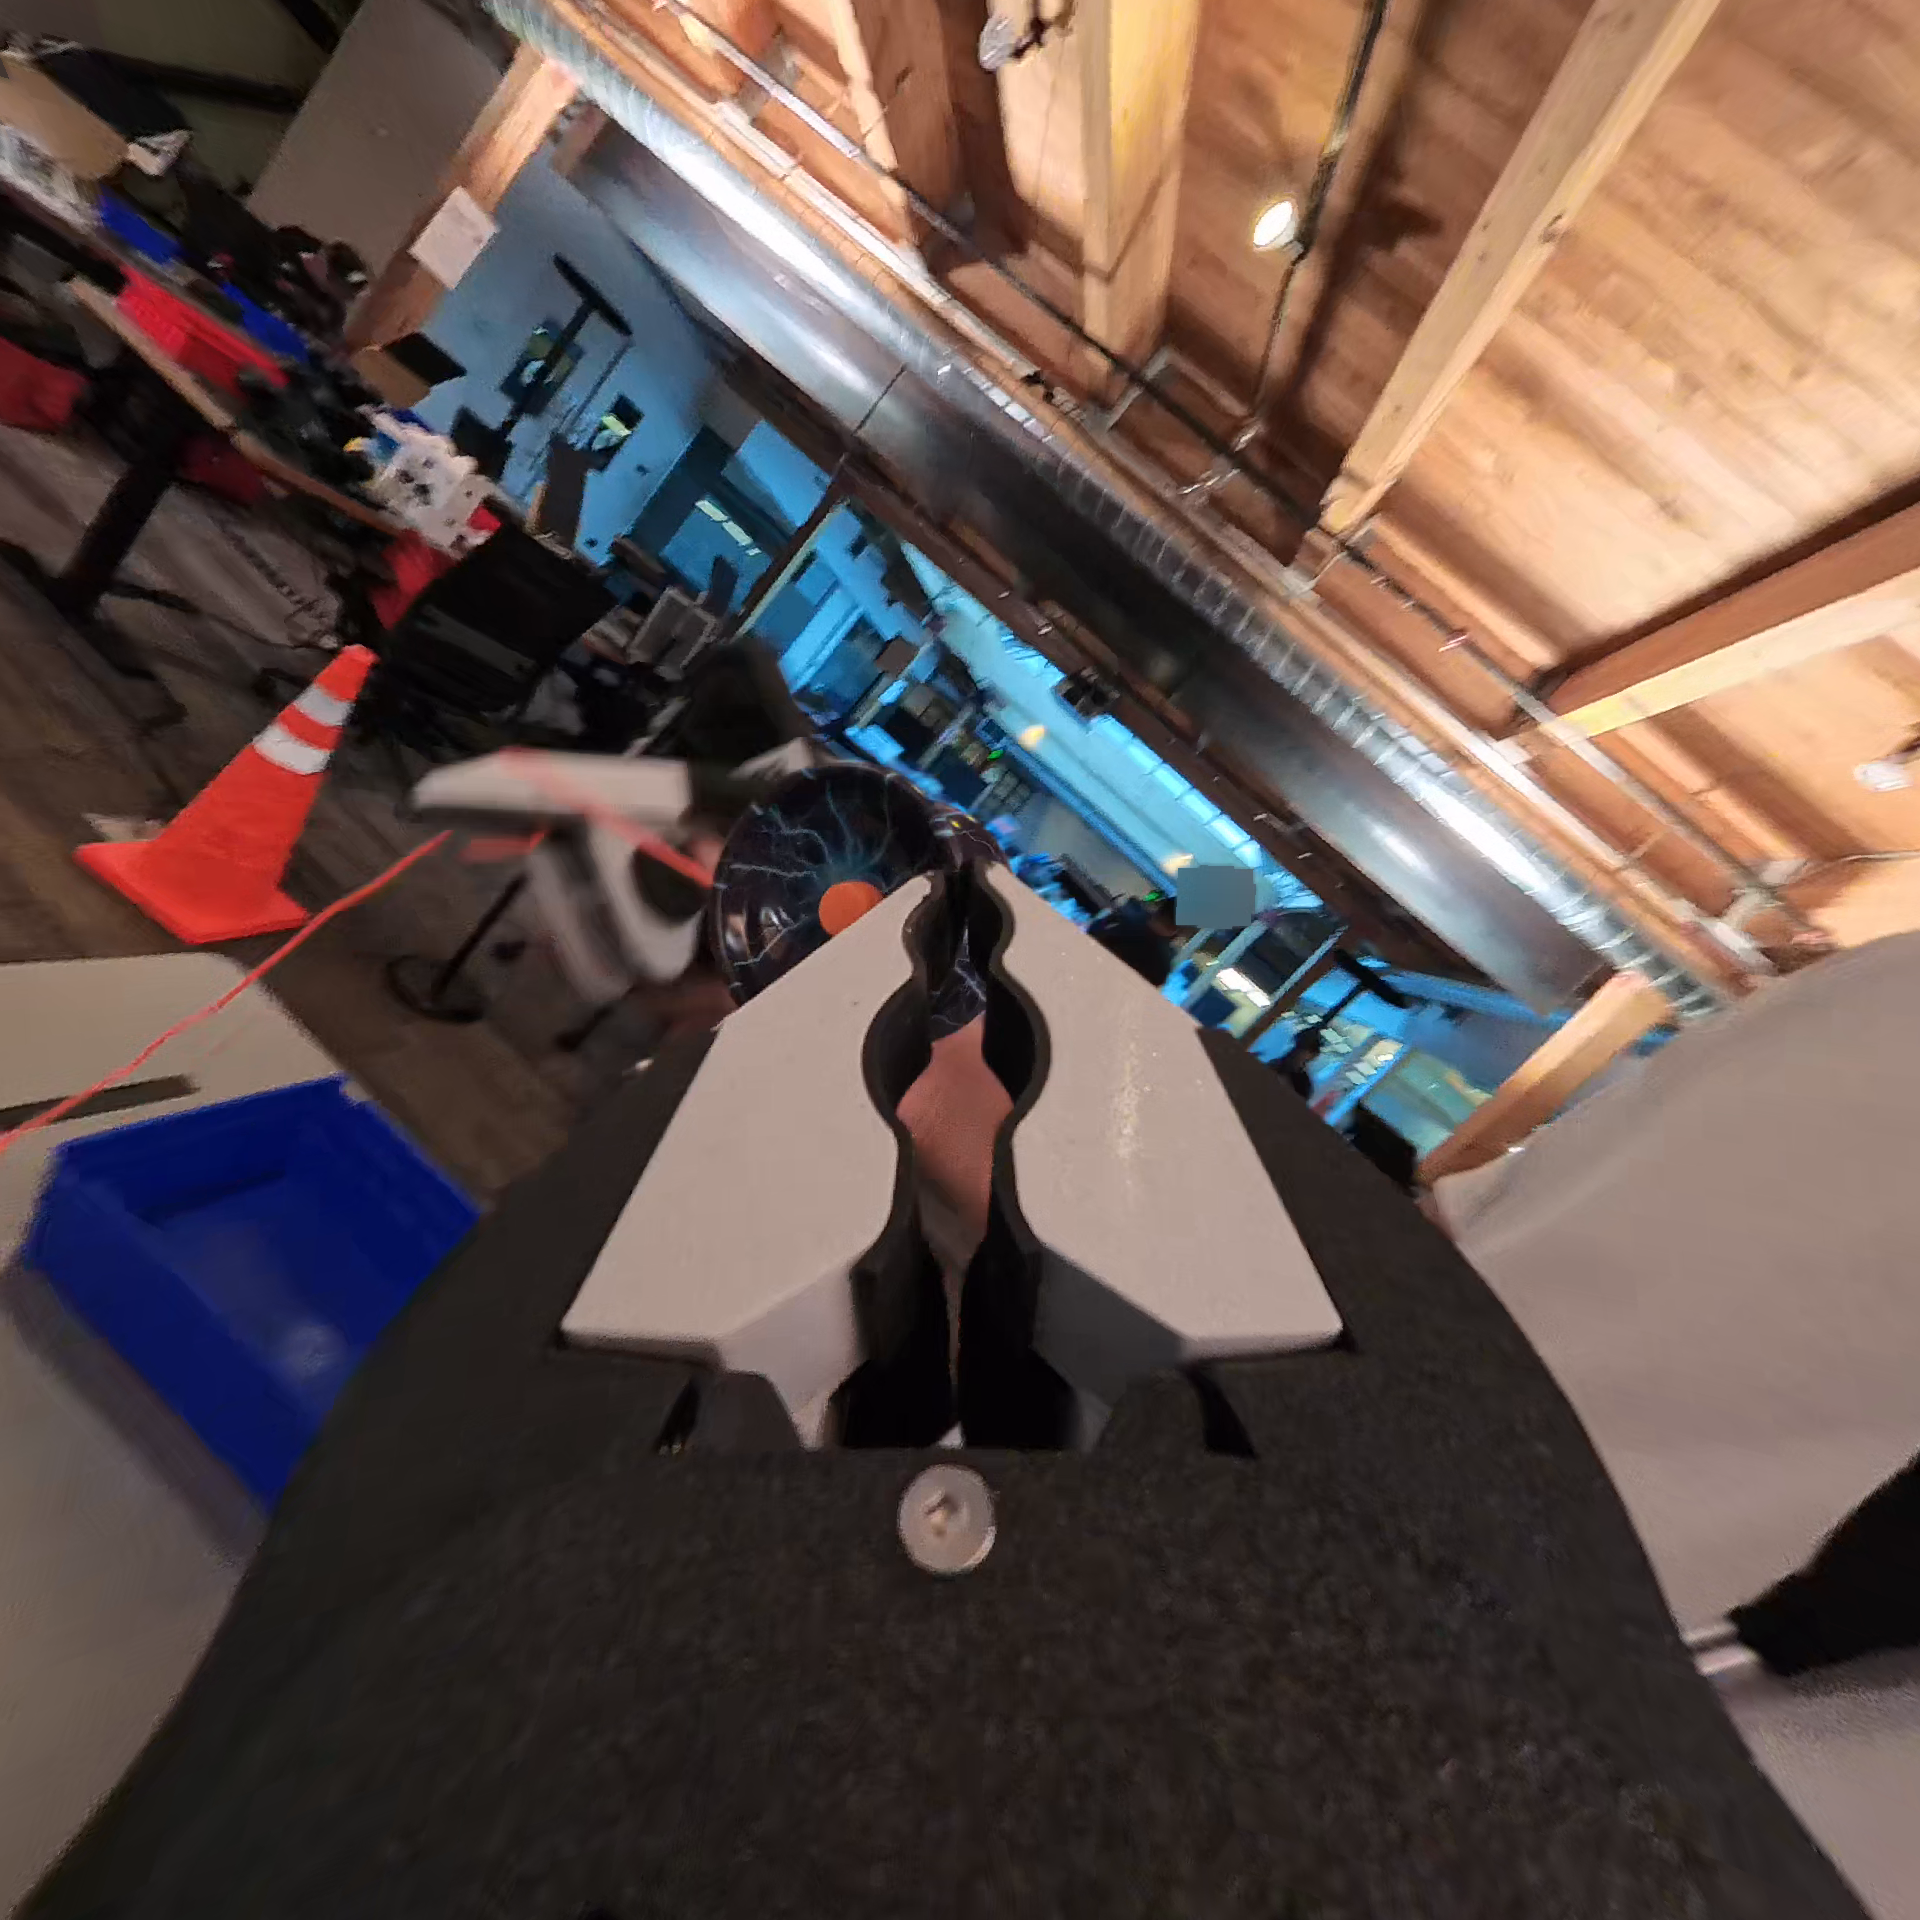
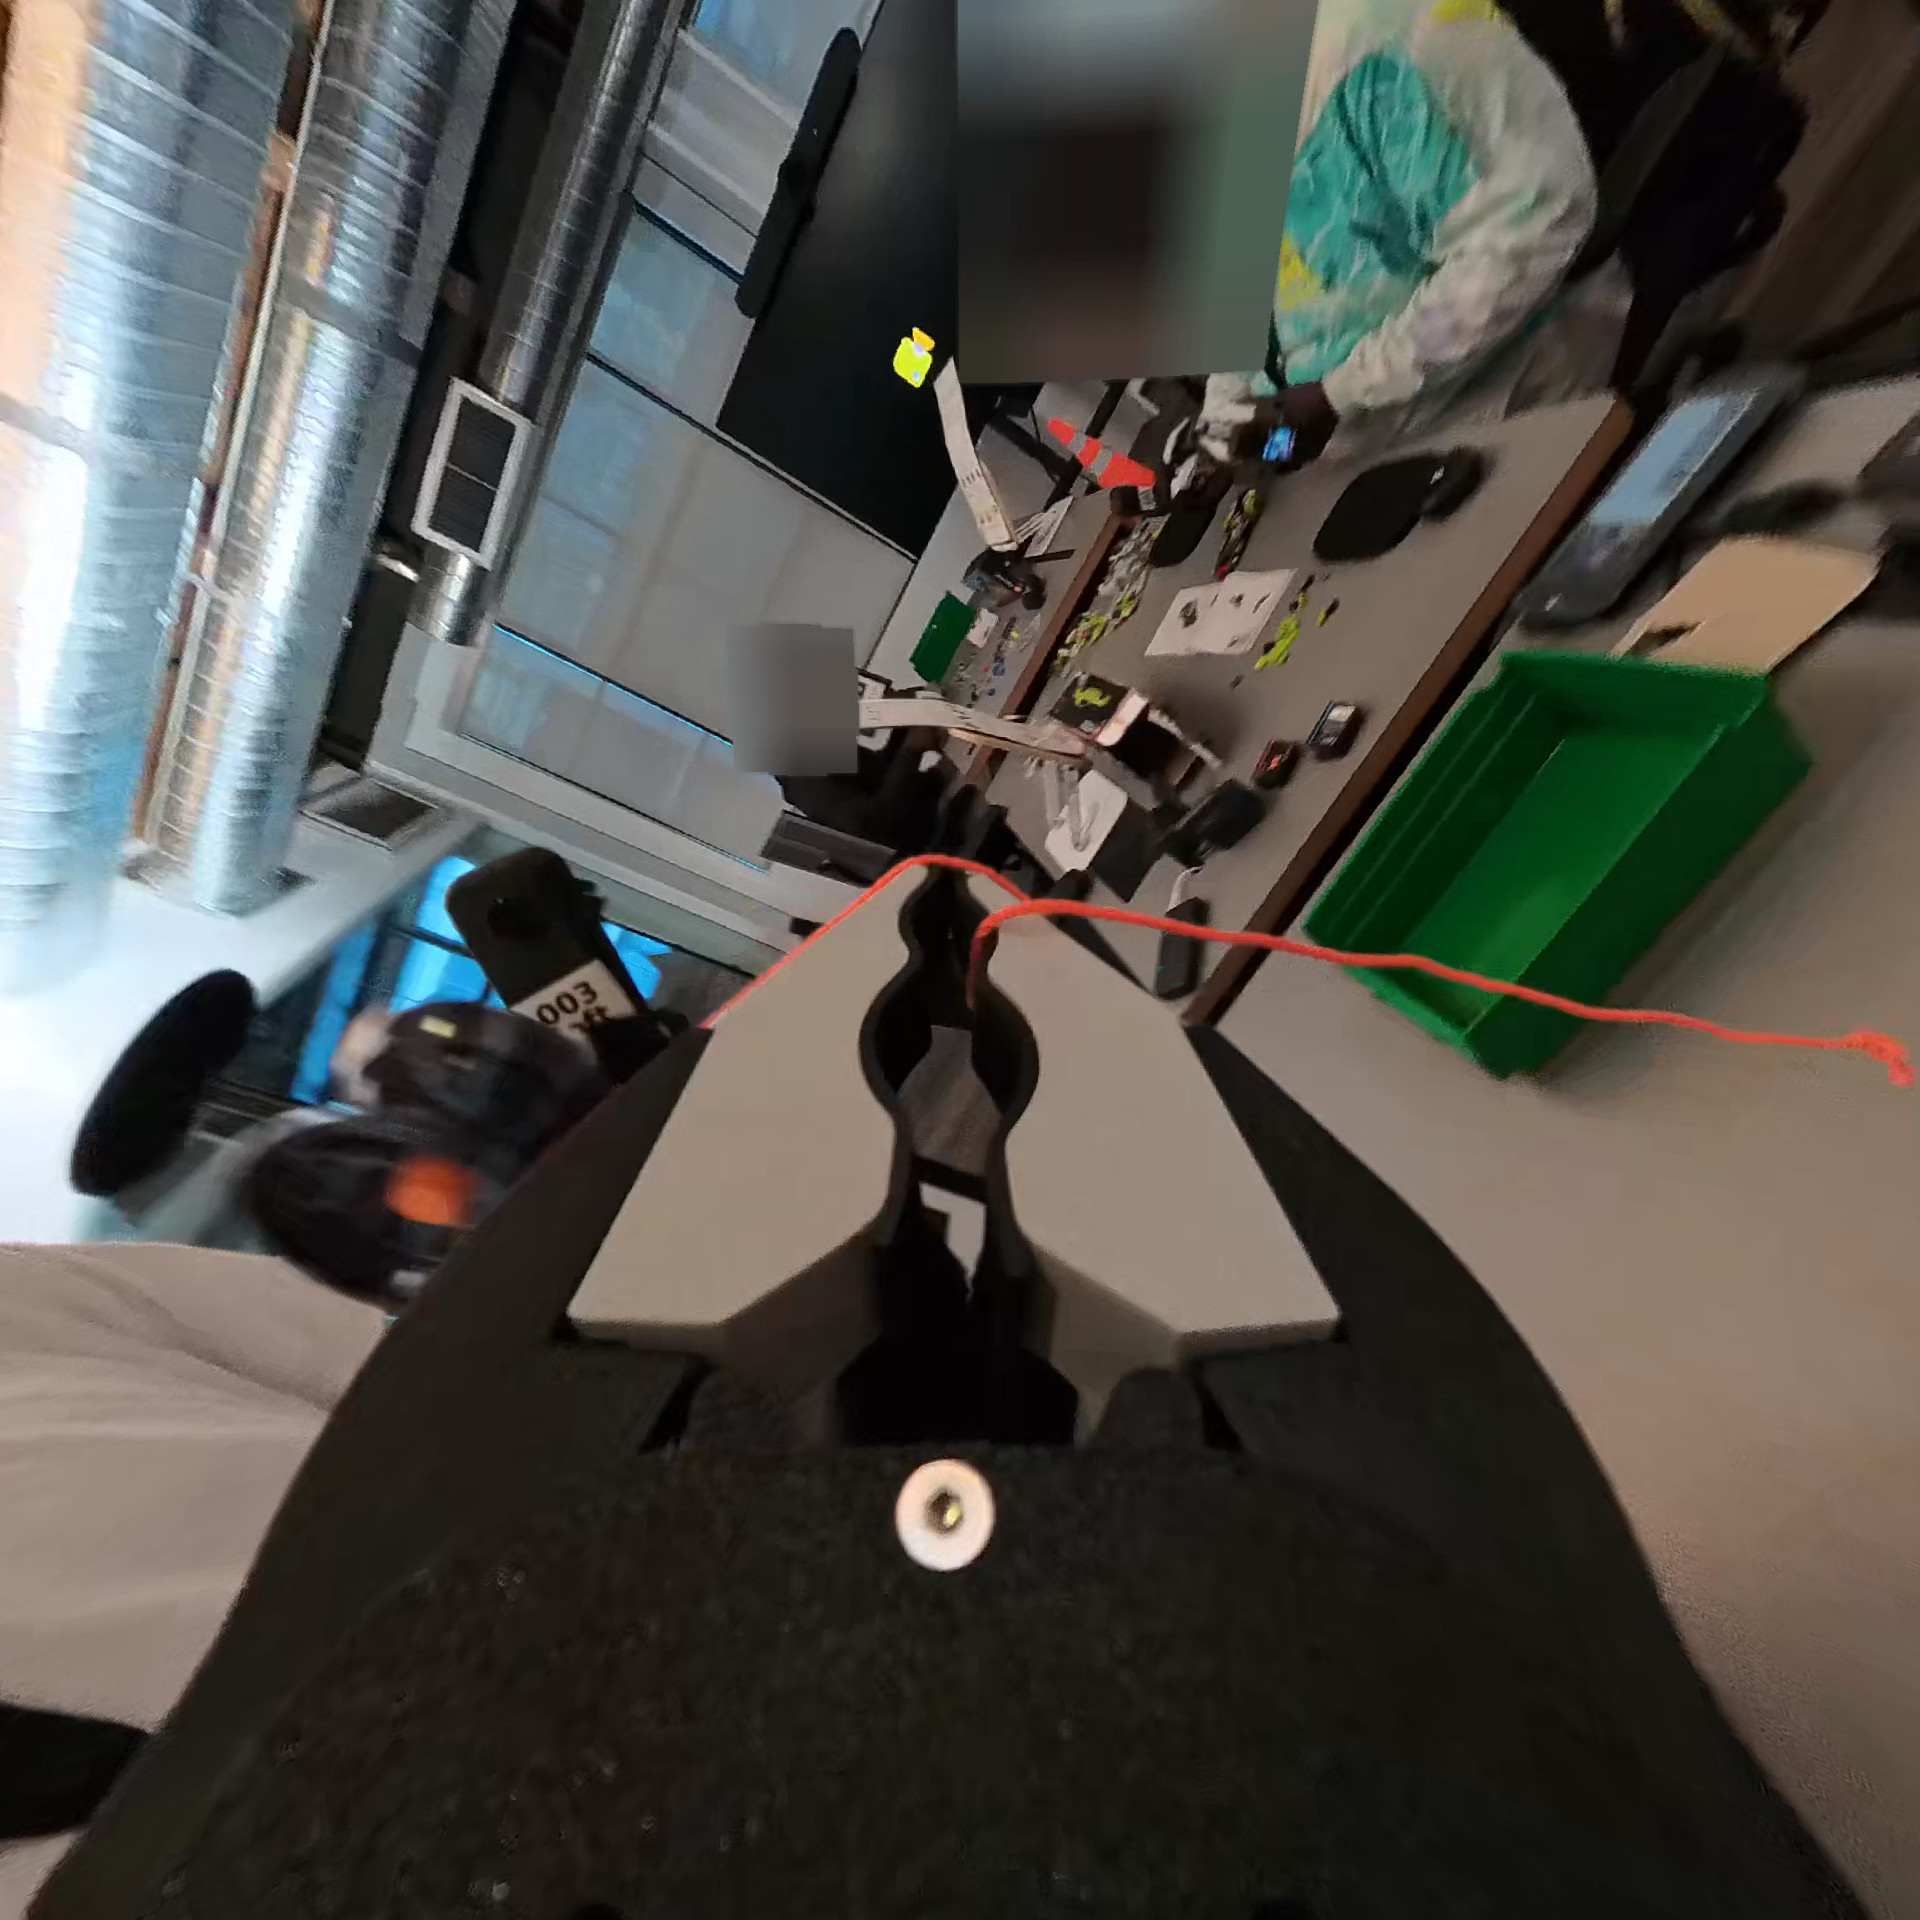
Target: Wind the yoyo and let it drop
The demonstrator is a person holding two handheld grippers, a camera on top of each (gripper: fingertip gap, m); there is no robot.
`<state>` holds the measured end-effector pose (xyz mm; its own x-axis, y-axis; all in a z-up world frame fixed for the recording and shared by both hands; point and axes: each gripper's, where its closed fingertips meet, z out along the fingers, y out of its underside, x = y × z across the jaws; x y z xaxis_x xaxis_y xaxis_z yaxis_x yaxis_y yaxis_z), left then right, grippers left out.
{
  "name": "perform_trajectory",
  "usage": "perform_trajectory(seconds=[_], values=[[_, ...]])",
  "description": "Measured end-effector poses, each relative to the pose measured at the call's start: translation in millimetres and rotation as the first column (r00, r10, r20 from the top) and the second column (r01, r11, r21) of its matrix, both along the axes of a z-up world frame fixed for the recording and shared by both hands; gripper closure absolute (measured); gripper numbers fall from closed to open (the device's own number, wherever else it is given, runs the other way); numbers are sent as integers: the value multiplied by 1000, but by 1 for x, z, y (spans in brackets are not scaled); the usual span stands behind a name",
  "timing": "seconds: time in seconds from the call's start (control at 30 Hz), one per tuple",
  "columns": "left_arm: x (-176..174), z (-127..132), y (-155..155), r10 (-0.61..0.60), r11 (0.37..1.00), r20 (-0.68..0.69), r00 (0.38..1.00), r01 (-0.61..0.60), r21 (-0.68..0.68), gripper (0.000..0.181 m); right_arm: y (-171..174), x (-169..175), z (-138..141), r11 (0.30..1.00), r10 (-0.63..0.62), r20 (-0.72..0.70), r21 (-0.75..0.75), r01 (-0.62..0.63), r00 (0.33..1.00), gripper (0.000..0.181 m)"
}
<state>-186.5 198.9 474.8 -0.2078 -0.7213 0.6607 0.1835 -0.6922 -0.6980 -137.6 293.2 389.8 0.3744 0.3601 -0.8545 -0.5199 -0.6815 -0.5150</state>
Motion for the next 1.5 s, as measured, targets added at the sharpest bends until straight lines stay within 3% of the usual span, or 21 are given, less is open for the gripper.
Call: perform_trajectory(seconds=[0.07,0.2,0.3,0.5,0.67,0.8,0.93,1.07,1.17,1.33,1.37,1.5], values=[[-2,-19,5,51,998,-80,995,-48,40,181,4,8,23,998,3,85,58,-8,996,181],[-1,-52,27,240,949,-258,936,-170,266,181,-10,-6,61,983,39,254,163,-83,966,181],[4,-63,47,340,907,-313,887,-221,359,181,-35,-33,89,948,93,255,272,-164,962,181],[11,-52,81,413,889,-248,876,-329,317,181,-85,-89,69,919,271,255,218,-329,928,181],[9,-44,101,476,853,-231,848,-382,355,181,-111,-112,41,924,314,190,162,-345,930,181],[3,-15,96,378,917,-99,920,-357,179,181,-111,-112,5,948,300,117,76,-309,947,181],[-15,24,78,224,974,122,967,-222,-34,181,-91,-96,-24,963,270,-24,-1,-270,962,181],[-25,42,36,44,999,226,973,-37,-33,181,-61,-78,-20,967,250,-186,8,-253,950,181],[-38,43,1,-67,998,267,961,62,25,181,-45,-60,5,963,271,-305,80,-259,913,181],[-55,6,-10,-47,998,182,982,39,48,181,-31,-21,56,949,311,-467,203,-242,827,181],[-55,-5,-10,-35,997,142,989,26,66,181,-27,-16,62,951,300,-456,208,-227,838,181],[-34,-67,-5,84,963,-195,977,-29,269,181,-26,-9,94,941,311,-390,256,-222,867,181]])
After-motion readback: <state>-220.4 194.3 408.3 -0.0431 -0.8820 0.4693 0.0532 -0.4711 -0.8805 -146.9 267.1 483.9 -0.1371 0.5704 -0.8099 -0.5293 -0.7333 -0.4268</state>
